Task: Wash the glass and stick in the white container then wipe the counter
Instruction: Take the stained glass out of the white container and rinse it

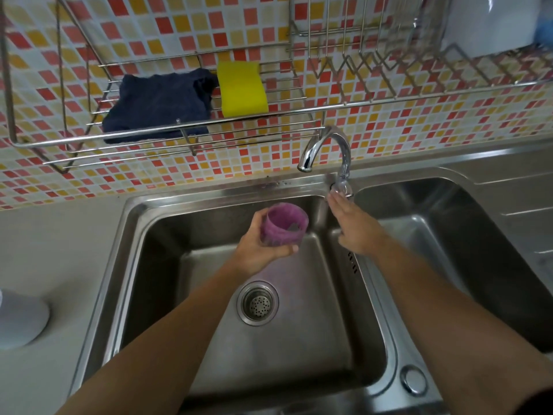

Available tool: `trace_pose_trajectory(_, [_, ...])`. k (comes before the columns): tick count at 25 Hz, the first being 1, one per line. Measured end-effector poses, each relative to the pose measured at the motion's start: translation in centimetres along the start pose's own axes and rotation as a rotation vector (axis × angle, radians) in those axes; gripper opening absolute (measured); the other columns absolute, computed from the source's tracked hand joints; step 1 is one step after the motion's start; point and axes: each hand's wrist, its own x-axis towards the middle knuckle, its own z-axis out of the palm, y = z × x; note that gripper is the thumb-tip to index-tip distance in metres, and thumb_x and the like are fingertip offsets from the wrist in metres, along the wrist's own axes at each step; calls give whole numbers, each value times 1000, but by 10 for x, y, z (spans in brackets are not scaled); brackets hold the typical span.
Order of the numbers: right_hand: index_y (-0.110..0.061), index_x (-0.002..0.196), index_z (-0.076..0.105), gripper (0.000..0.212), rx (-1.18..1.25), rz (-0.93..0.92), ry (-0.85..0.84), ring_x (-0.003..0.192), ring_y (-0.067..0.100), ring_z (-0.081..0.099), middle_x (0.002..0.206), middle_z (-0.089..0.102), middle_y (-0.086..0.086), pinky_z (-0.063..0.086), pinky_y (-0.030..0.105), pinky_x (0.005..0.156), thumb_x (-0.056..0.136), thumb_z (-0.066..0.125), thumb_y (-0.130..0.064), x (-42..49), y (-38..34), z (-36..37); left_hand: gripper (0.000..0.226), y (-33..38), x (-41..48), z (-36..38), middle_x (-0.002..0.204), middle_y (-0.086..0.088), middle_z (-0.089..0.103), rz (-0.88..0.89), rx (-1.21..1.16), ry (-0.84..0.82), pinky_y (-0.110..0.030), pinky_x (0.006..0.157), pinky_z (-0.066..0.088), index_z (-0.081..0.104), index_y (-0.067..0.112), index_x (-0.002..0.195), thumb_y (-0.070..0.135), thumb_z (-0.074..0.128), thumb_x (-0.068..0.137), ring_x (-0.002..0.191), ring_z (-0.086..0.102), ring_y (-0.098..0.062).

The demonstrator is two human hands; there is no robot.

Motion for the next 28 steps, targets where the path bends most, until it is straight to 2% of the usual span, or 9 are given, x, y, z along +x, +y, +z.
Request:
trace_pose_trajectory(2, [-12,148,-5,87,-137,-26,-62,145,17,-6,157,-10,4,2,32,117,82,51,-5,5,-2,4,78,2,1,5,116,7,56,4,2,-7,-15,86,51,42,22,129,2,82,66,100,60,2])
trace_pose_trajectory(5, [-12,148,-7,86,-189,8,-108,144,18,-11,157,-14,3,-2,34,116,83,49,-6,8,-2,7,80,4,3,9,126,-3,50,25,20,28,-19,91,51,43,21,128,5,86,62,110,56,-7])
trace_pose_trajectory(7, [-12,148,-8,86,-166,22,-107,144,18,-11,156,-15,4,-1,36,117,84,50,-8,4,-1,7,81,5,4,13,129,-7,48,38,34,59,-18,91,51,44,21,128,6,87,61,112,55,-11])
trace_pose_trajectory(10, [-8,148,-3,76,-57,109,5,145,22,-7,157,-11,8,5,39,119,89,44,-16,-21,-4,20,77,11,4,19,120,-1,54,49,15,60,-10,80,49,43,16,127,-3,82,64,103,57,-6])
trace_pose_trajectory(15, [-8,148,1,66,44,261,127,141,17,-13,157,-7,9,-3,33,111,94,27,-35,-73,-15,57,74,14,8,28,112,5,58,34,6,71,-10,75,50,44,24,122,-1,82,63,96,59,-5])
trace_pose_trajectory(18, [-5,147,6,73,10,323,138,144,24,0,156,2,12,2,37,110,84,12,-43,-84,-13,76,73,14,6,30,107,9,59,22,53,66,-7,75,49,44,25,119,3,85,62,94,59,-2])
trace_pose_trajectory(21, [-3,146,13,74,-11,317,182,142,22,4,155,10,12,7,39,110,82,9,-40,-84,-11,84,74,11,4,27,105,12,59,26,131,60,-6,74,48,43,24,119,10,87,61,95,58,1])
trace_pose_trajectory(24, [-5,147,12,71,-10,315,204,143,19,2,156,10,9,6,36,111,84,5,-37,-84,-10,85,75,9,4,24,106,13,58,19,137,97,-7,70,48,43,27,119,13,87,60,96,57,0])
trace_pose_trajectory(28, [-6,147,12,71,3,311,200,140,15,-4,157,8,8,6,35,111,84,3,-37,-84,-9,85,77,10,7,27,107,13,58,20,133,90,-17,84,49,44,28,122,16,88,59,98,58,-2])
